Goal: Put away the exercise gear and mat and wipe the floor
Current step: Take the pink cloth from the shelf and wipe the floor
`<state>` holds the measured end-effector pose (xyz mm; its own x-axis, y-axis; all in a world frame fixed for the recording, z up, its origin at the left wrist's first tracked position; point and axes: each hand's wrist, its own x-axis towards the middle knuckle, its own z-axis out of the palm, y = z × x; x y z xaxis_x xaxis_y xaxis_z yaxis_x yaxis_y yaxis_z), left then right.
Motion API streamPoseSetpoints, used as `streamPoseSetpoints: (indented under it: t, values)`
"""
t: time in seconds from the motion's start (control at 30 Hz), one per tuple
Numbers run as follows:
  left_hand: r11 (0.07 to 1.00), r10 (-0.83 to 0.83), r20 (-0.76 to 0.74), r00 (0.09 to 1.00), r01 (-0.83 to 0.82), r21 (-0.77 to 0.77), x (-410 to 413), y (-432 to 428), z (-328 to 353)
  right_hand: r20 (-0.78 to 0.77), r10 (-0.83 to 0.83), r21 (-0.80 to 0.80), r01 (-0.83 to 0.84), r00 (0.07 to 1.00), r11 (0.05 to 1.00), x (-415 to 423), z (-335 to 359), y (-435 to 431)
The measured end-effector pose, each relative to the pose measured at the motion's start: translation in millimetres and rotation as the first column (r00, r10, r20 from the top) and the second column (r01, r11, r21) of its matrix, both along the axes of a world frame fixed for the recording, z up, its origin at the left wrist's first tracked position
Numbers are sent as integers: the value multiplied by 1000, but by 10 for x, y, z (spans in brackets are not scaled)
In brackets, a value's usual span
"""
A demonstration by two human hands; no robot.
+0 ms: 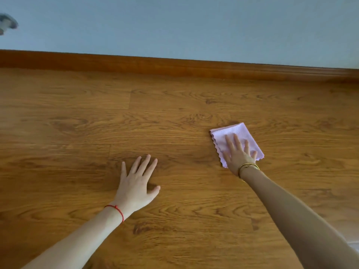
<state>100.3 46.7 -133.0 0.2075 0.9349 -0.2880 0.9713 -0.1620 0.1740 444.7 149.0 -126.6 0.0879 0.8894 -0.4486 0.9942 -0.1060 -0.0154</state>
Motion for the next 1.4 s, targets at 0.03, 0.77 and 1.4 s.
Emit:
streamPoseSetpoints:
  t: [0.03,0.77,1.4]
  values:
    - [1000,-13,-11,1000,13,-24,-35,16,19,-1,7,11,-7,1000,1000,-19,-13,112]
    - [954,270,-41,962,-262,142,-341,-730,520,-194,713,98,-710,674,698,-1641,-10,-697]
    - [993,6,124,992,-20,118,1356,158,183,-26,88,118,-84,996,989,1101,-67,-1578]
